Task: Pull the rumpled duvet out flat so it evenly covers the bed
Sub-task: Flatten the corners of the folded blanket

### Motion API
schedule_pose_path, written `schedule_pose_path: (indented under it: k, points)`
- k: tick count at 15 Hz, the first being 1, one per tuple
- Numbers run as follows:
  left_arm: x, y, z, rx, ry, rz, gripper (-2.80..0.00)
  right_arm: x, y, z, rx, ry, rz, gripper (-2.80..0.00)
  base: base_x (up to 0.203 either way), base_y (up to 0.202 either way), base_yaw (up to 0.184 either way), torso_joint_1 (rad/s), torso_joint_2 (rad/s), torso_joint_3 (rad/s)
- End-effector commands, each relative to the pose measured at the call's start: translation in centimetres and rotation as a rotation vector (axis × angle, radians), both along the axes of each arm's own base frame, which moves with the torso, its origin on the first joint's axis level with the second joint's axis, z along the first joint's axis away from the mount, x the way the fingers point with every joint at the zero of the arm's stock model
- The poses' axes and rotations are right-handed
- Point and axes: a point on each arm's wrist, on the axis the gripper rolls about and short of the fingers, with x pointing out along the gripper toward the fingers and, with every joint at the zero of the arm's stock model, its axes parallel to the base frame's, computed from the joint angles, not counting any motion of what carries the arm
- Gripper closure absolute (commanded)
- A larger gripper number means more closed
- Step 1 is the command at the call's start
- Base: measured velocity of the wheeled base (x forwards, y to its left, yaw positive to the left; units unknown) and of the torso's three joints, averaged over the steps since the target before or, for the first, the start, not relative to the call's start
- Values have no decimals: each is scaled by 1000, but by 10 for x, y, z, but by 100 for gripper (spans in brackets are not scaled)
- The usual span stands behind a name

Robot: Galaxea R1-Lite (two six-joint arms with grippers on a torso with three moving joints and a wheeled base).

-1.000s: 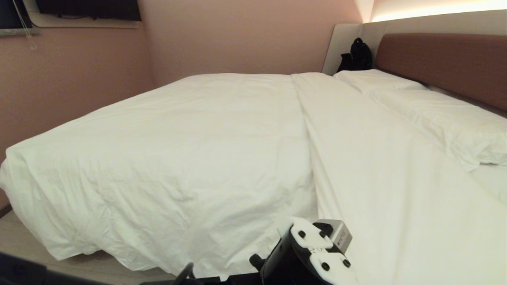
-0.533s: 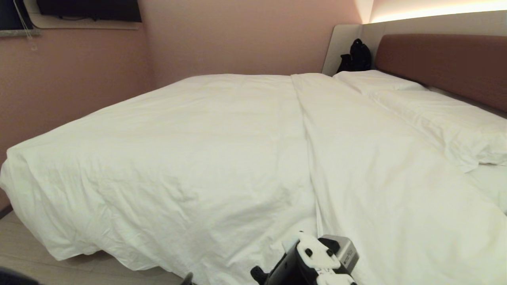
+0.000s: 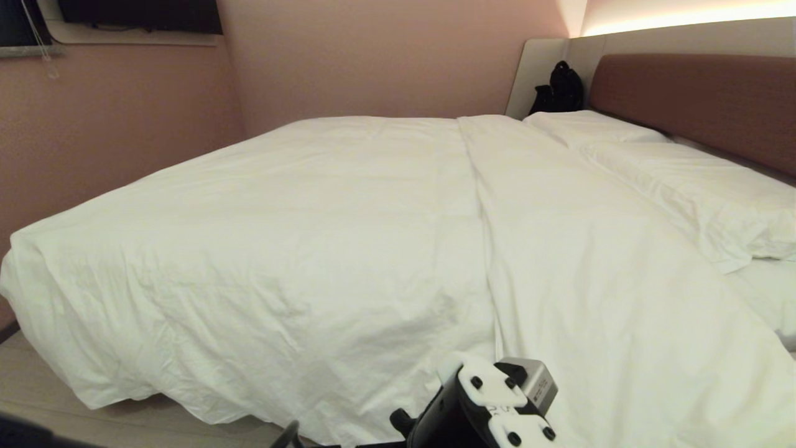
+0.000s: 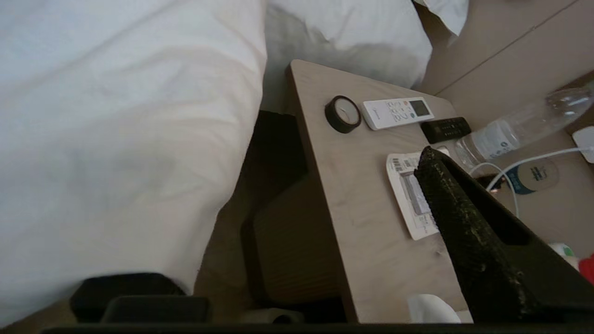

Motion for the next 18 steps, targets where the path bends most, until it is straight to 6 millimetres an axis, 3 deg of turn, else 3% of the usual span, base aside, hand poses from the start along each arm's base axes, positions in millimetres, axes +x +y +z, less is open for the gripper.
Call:
schedule_pose_path:
  k: [1, 7, 11, 18]
  points:
    - [1, 0, 0, -2, 8, 4, -280, -1, 0, -1, 11, 6, 26, -280, 0, 0, 0, 0, 0, 0]
    - [1, -1, 2, -9, 8, 4, -280, -12, -3, -2, 83, 105, 112, -280, 0, 0, 0, 0, 0, 0]
    - [3, -4, 4, -19, 39, 24, -280, -42, -12, -6, 130, 437, 115, -280, 0, 0, 0, 0, 0, 0]
    - [4, -5, 4, -21, 40, 23, -280, -62, -19, -8, 138, 578, 132, -280, 0, 0, 0, 0, 0, 0]
